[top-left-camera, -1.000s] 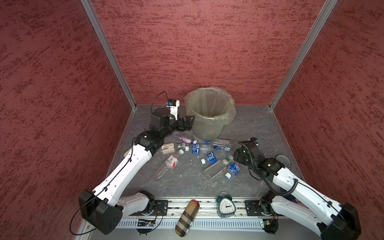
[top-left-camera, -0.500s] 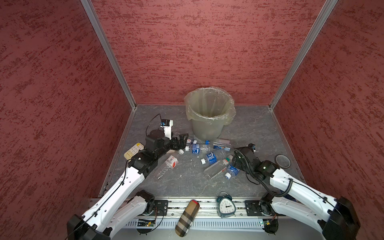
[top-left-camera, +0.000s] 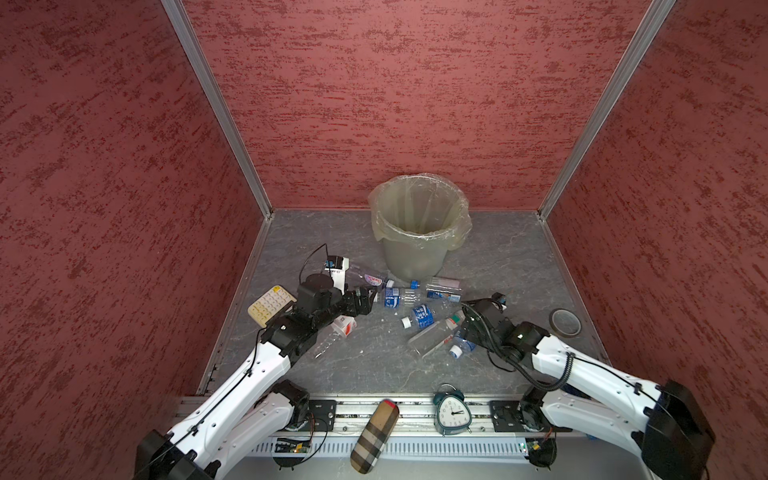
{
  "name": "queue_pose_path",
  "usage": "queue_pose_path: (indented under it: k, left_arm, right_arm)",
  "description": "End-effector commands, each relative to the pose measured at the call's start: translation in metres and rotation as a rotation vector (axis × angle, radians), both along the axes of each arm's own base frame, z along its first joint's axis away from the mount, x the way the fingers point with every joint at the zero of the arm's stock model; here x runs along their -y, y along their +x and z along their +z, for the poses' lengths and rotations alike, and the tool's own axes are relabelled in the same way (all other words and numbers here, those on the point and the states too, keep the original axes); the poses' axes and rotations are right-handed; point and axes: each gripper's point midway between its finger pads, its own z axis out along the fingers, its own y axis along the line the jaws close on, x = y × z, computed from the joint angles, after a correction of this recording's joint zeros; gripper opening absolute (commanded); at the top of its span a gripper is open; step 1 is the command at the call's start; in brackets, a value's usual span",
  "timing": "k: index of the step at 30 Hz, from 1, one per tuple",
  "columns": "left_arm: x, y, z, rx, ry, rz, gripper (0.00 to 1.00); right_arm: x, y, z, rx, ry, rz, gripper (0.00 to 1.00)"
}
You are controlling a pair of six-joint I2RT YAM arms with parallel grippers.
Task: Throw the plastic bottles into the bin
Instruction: 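Withdraw the left gripper from the bin while the right reaches toward blue-labelled bottles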
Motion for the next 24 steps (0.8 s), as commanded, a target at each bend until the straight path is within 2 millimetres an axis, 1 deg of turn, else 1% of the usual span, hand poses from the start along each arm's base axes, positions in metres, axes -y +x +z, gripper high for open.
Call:
queue_pose_path:
  k: [1,5,8,17,20,24]
  left_arm:
    - [0.003,-0.004,-0.002,-0.01,-0.018,-0.015,1.0]
    - [0.003,-0.005,-0.007,-0.022,-0.018,-0.016,1.0]
    - [0.003,-0.007,-0.008,-0.027,-0.017,-0.016,1.0]
    - [0.001,-0.014,-0.016,-0.053,-0.012,-0.014,1.0]
    - [0.0,-0.016,-0.017,-0.056,-0.013,-0.011,1.0]
    - [0.0,-0.018,-0.019,-0.068,-0.015,-0.014,0.99]
  right_arm:
    - [0.0,-0.002,-0.006,-0.006,0.018,-0.036,0.82]
    - [0.006,-0.004,-0.012,-0.017,-0.009,-0.045,0.81]
    - [0.006,-0.005,-0.015,-0.022,-0.012,-0.045,0.79]
    - [0.014,-0.007,-0.015,-0.018,-0.043,-0.061,0.69]
    - [0.016,-0.007,-0.017,-0.021,-0.05,-0.064,0.68]
    - [0.017,-0.009,-0.024,-0.025,-0.041,-0.068,0.72]
